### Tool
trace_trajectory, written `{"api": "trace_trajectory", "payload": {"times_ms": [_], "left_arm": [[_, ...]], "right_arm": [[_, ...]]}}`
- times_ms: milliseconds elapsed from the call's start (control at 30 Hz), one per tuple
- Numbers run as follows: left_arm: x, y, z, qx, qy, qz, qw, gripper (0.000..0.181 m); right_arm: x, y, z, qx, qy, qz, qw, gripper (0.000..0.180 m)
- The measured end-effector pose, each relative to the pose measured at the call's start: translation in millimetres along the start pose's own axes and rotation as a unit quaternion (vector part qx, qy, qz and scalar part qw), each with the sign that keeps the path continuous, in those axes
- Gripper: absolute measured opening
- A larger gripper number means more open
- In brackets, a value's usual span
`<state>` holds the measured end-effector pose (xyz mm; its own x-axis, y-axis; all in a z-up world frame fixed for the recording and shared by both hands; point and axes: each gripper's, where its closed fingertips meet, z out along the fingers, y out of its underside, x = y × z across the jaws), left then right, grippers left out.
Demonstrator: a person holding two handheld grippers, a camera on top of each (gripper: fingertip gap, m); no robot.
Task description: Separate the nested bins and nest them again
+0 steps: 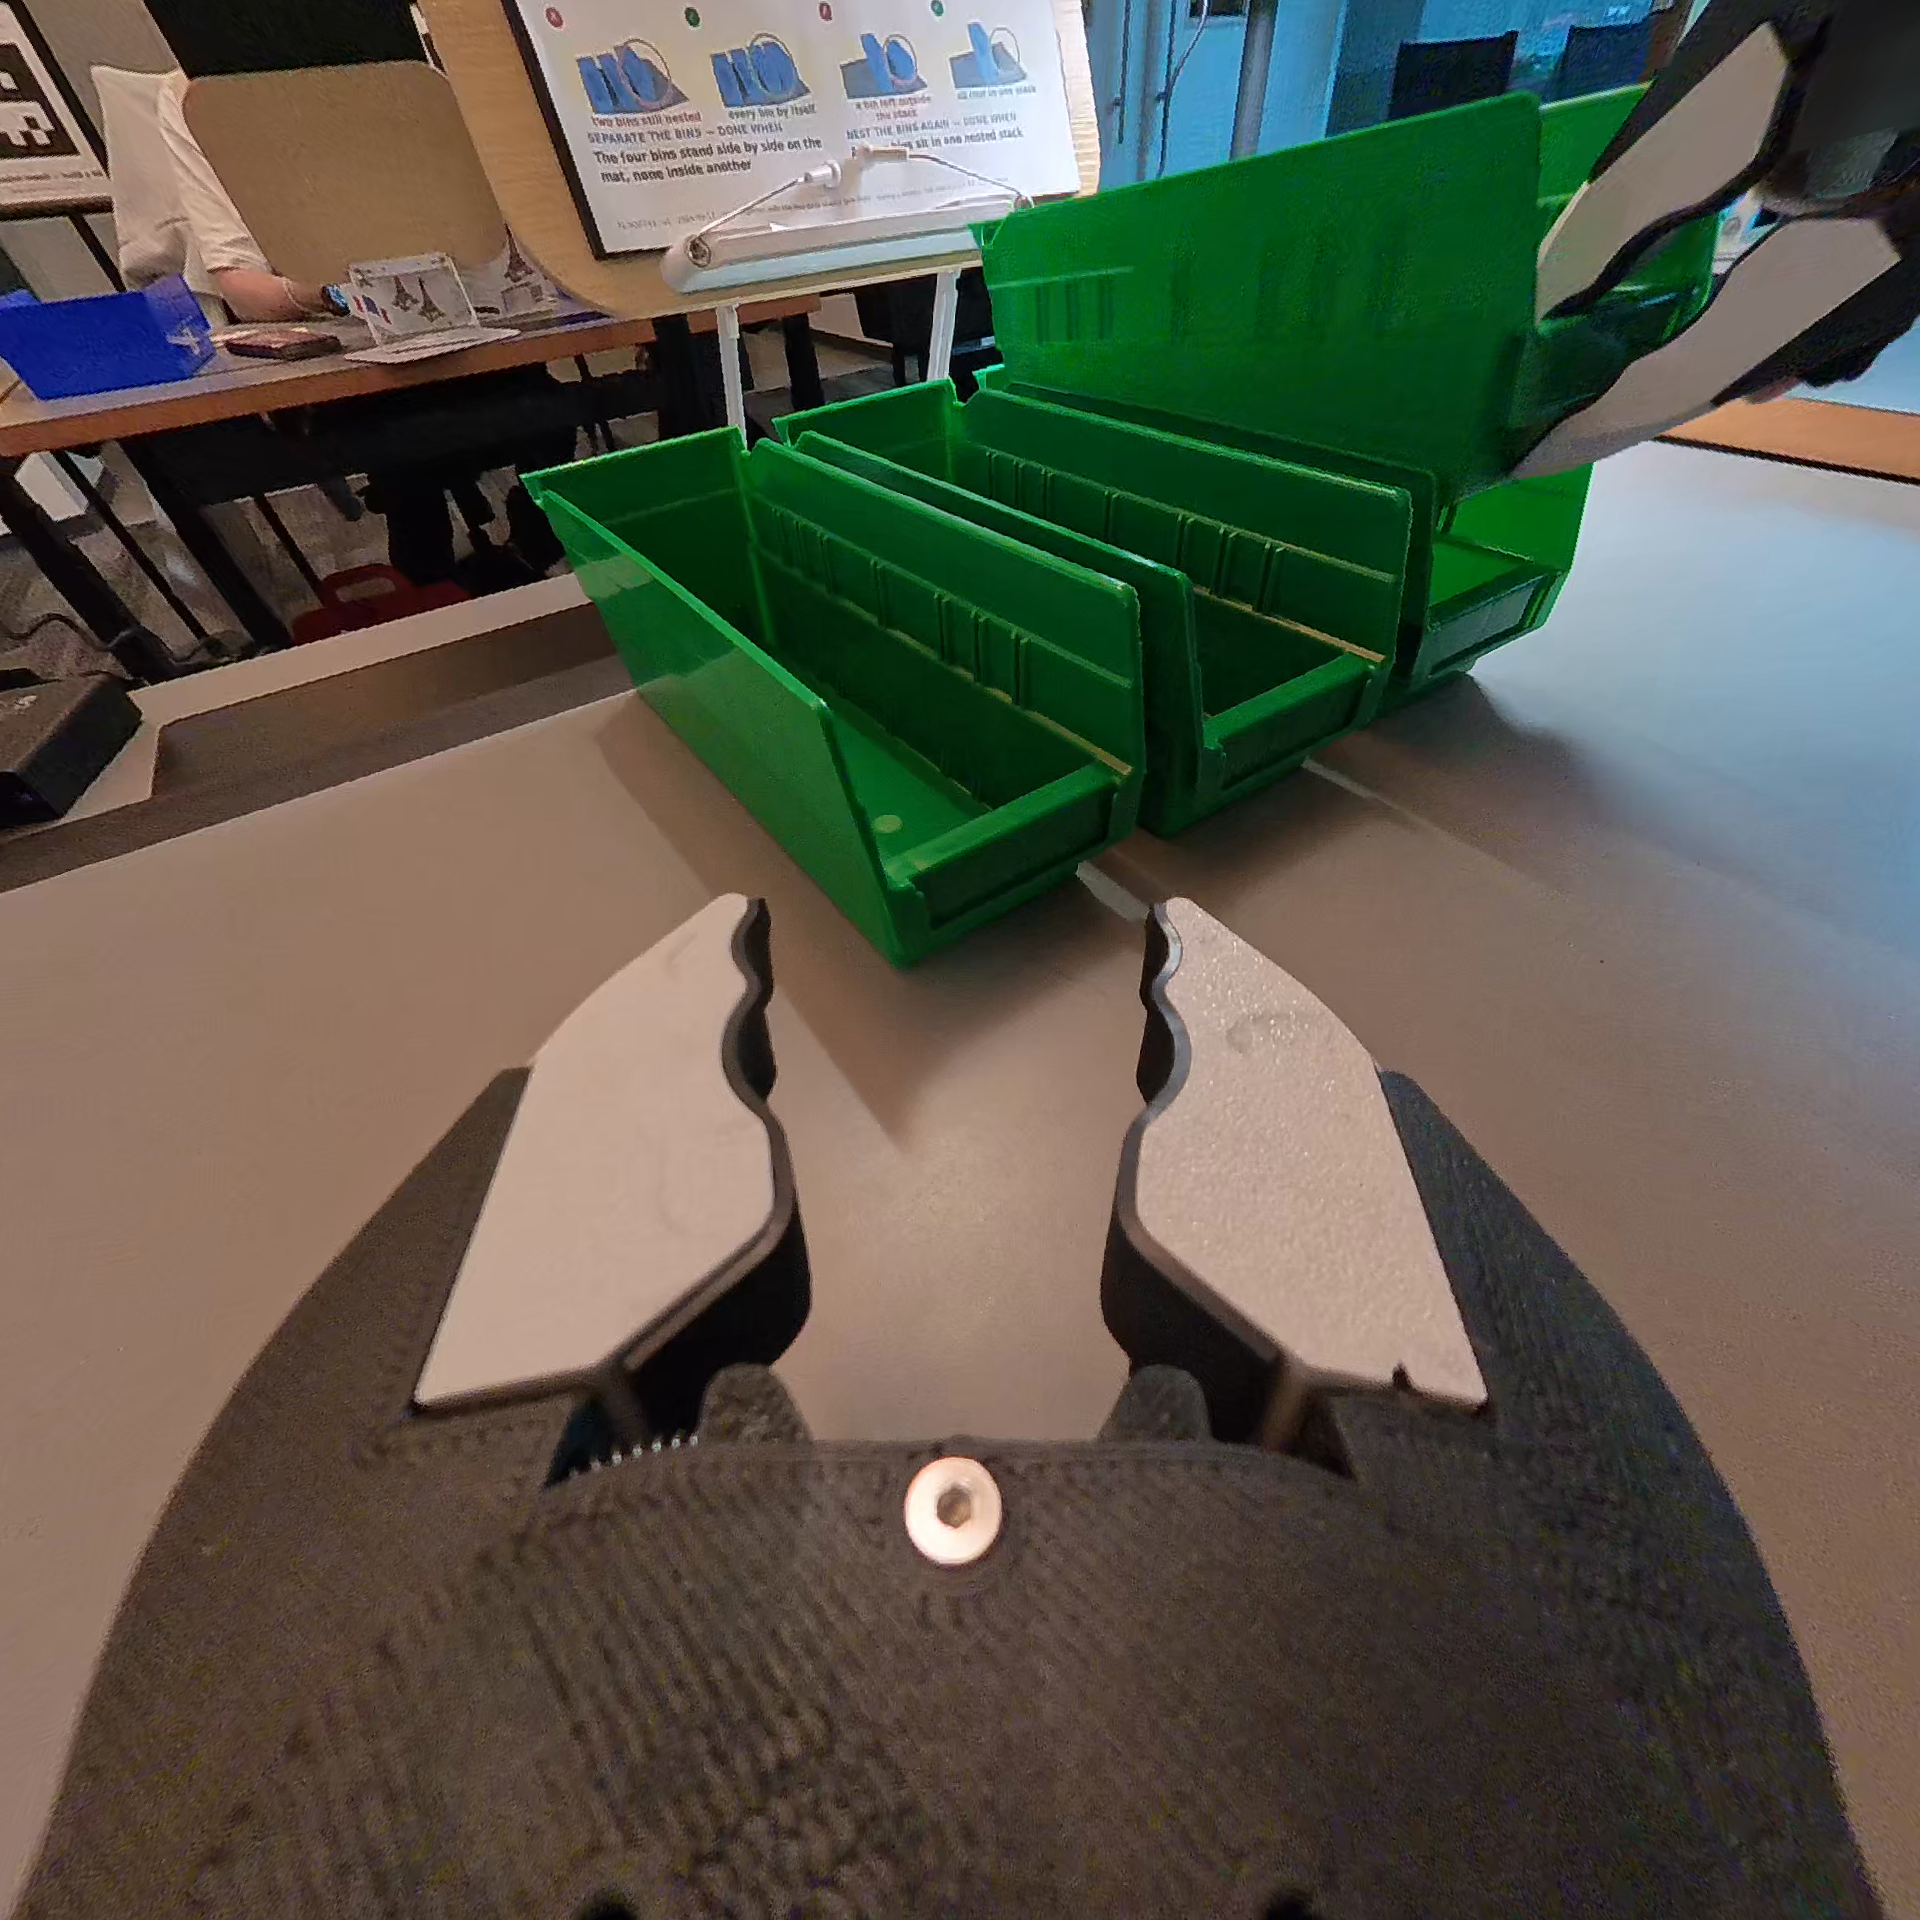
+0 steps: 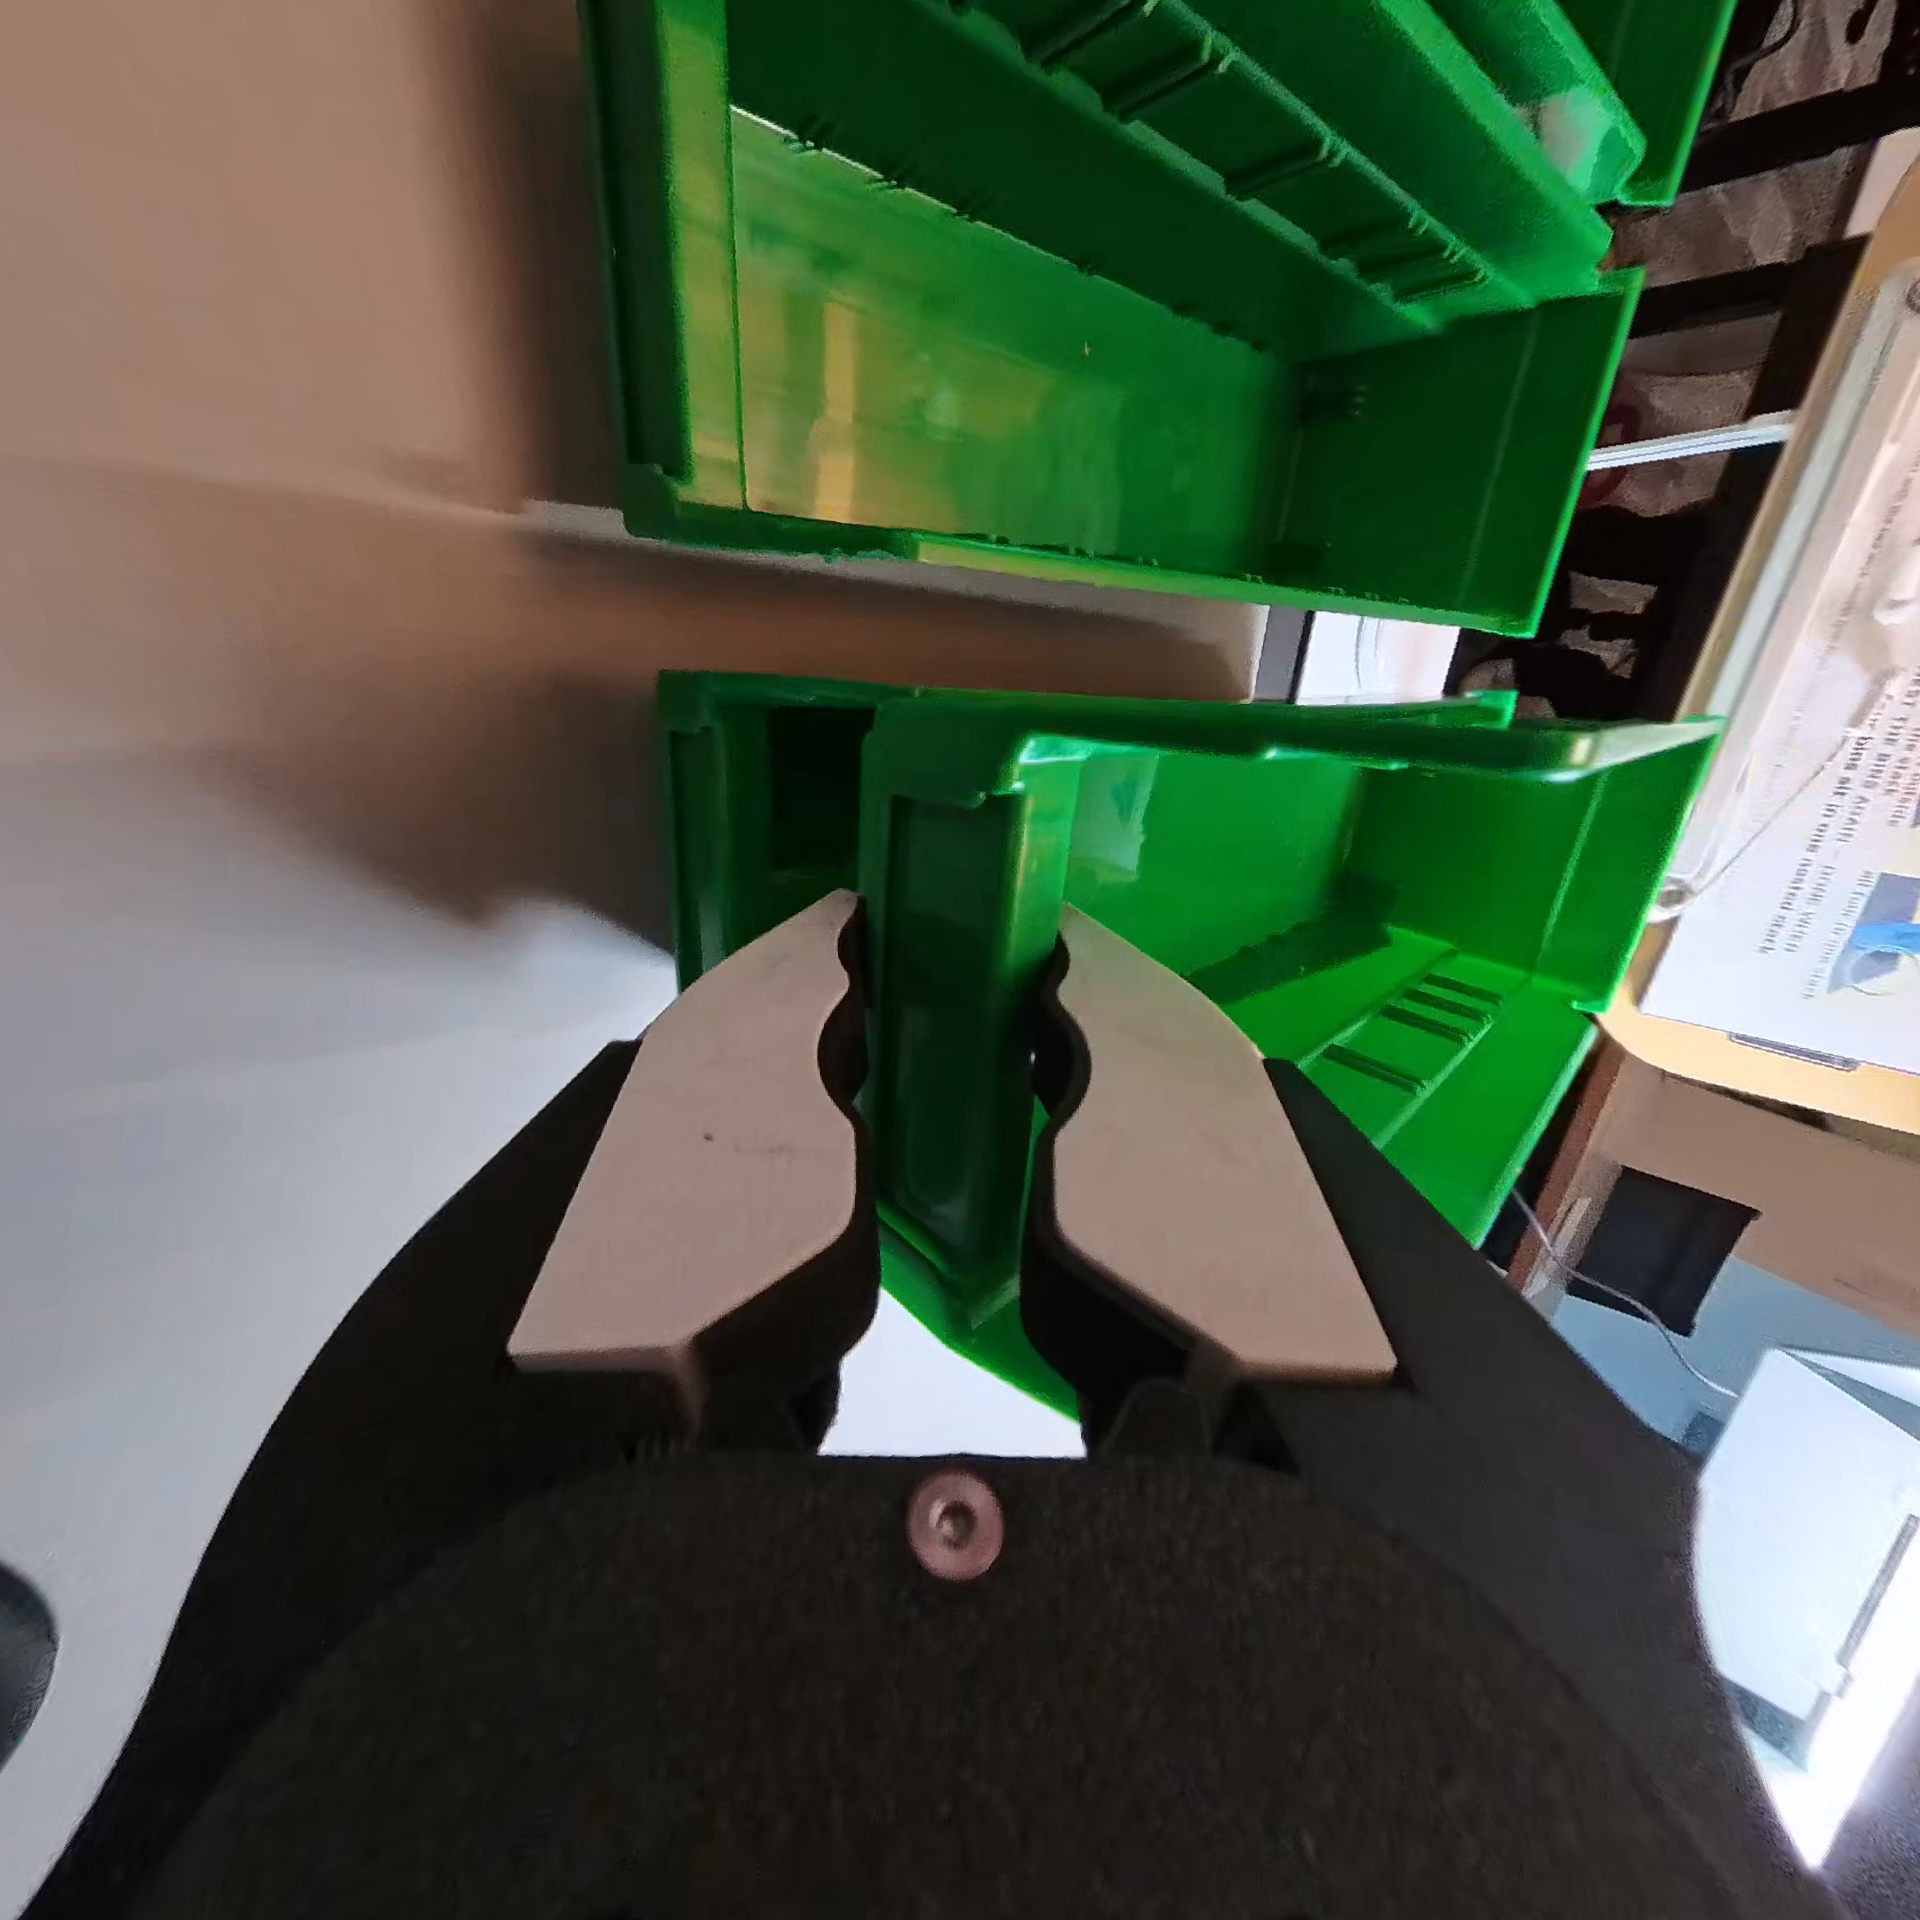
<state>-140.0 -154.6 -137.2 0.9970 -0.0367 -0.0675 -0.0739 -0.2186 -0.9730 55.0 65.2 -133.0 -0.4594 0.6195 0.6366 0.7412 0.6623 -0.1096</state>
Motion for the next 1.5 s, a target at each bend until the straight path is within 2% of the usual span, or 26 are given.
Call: {"api": "trace_trajectory", "payload": {"times_ms": [333,867,1133,1233,1333,1400,1500], "left_arm": [[2,2,1,-0.003,0.003,0.003,1.000,0.069],[3,5,3,-0.010,0.003,0.009,1.000,0.068],[4,6,4,-0.013,0.004,0.008,1.000,0.068],[4,7,4,-0.015,0.005,0.009,1.000,0.068],[5,7,5,-0.016,0.006,0.010,1.000,0.068],[6,6,4,-0.014,0.006,0.011,1.000,0.068],[7,6,4,-0.012,0.007,0.010,1.000,0.068]], "right_arm": [[-9,0,24,0.021,0.017,0.010,1.000,0.028],[-24,3,29,0.036,0.001,-0.006,0.999,0.032],[-17,-5,-3,0.073,0.034,0.035,0.996,0.039],[-26,-19,-28,0.107,0.021,0.060,0.992,0.037],[-44,-52,-43,0.154,-0.016,0.078,0.985,0.036],[-55,-73,-38,0.162,-0.031,0.076,0.983,0.037],[-62,-95,-10,0.144,-0.026,0.074,0.986,0.041]]}}
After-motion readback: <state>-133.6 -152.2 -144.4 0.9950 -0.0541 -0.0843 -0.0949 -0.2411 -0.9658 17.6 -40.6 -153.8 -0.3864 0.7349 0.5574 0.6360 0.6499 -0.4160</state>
